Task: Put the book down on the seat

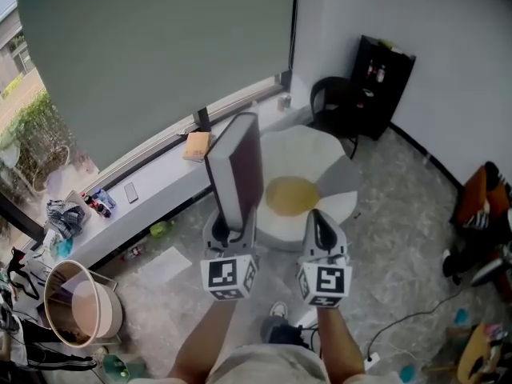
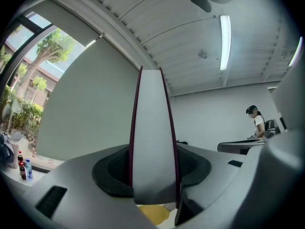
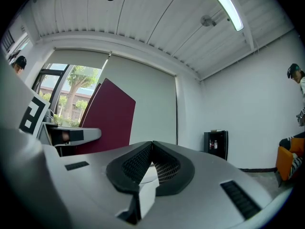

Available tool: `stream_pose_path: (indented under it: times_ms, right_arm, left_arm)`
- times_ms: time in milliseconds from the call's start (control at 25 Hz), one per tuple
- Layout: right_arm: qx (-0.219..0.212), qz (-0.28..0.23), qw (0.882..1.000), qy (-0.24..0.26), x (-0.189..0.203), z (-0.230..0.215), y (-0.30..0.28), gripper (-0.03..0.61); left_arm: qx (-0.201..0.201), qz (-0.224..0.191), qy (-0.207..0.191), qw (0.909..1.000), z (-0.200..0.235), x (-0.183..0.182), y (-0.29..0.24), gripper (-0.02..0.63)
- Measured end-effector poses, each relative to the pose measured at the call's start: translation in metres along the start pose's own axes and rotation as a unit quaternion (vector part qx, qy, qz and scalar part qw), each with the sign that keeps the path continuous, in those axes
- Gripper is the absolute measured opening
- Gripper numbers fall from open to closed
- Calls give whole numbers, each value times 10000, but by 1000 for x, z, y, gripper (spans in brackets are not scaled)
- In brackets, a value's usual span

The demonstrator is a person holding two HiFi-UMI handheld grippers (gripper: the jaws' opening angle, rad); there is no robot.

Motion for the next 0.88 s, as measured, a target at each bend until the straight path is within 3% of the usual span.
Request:
stream_pose_path:
  times_ms: [280, 560, 880]
  right_arm:
    - [110, 14, 9999, -108, 6, -66, -68, 5]
    - [212, -14, 9997, -126, 16, -110, -109, 5]
    - [174, 111, 9997, -127, 30, -115, -158, 5]
  left_arm:
    - [44, -51, 48, 10000, -20, 2, -92, 232]
    - [48, -63, -8, 10000, -33, 12, -149, 232]
    - [1, -2, 14, 10000, -15, 25, -192, 232]
Point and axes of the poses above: the fingertips, and each gripper's own axes: y backward along the fingers, z to its left, x out of its underside, the point moved 1 cm from there along y, backward along the fingers, and after that the axes turned 10 degrees about x, right-handed, at the moved point
